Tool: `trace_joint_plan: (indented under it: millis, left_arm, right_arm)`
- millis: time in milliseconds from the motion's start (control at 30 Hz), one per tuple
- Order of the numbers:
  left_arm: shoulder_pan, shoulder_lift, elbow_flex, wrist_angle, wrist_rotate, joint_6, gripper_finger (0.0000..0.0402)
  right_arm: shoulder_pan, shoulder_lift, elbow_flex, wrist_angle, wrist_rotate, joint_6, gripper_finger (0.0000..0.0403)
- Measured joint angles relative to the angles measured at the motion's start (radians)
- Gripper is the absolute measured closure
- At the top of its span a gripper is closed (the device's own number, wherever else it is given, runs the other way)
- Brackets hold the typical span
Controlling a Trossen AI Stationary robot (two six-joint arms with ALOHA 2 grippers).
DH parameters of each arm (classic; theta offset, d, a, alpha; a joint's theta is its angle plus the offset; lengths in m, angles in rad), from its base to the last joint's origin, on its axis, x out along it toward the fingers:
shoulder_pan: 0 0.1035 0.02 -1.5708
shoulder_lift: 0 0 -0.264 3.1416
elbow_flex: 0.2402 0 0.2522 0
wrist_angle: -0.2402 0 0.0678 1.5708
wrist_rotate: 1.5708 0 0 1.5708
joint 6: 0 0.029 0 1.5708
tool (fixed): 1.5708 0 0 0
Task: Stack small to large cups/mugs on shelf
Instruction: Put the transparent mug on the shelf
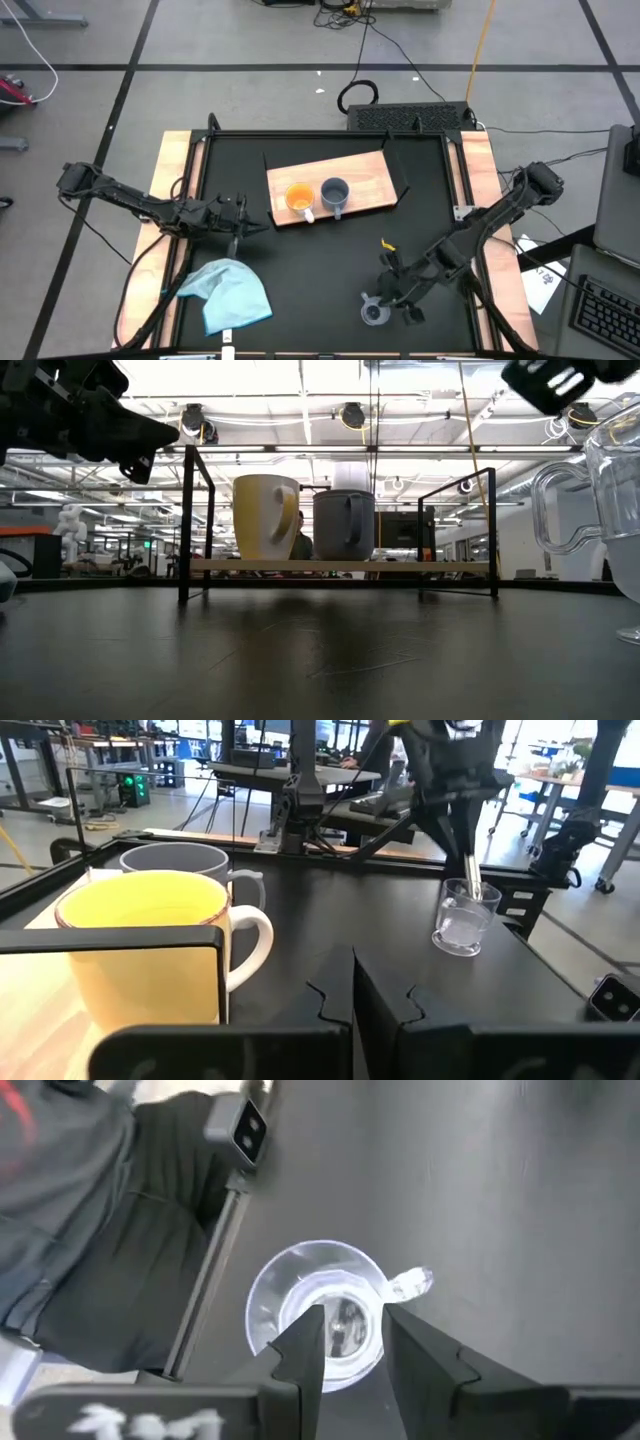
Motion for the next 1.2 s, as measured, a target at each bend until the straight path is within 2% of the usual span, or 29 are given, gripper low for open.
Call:
trace_joint_plan:
  millis: [433, 633, 900, 1200]
  left_arm:
    - [0.0, 0.0, 0.0, 0.029, 0.001, -0.038, 0.0394]
    - [0.0, 0.0, 0.0, 0.028, 0.001, -0.04, 0.0394]
    - [0.0, 0.0, 0.0, 0.027, 0.001, -0.033, 0.0394]
    - [0.0, 0.0, 0.0, 0.026, 0.002, -0.034, 0.0394]
  right_arm:
    - [-0.012, 0.044, 0.0, 0.023, 0.024, -0.003, 0.0307]
    - [-0.023, 0.044, 0.0, 0.023, -0.045, 0.101, 0.0307]
    - [-0.022, 0.044, -0.001, -0.041, -0.043, 0.253, 0.0307]
    - [-0.022, 0.044, -0.012, -0.045, -0.041, 0.259, 0.0307]
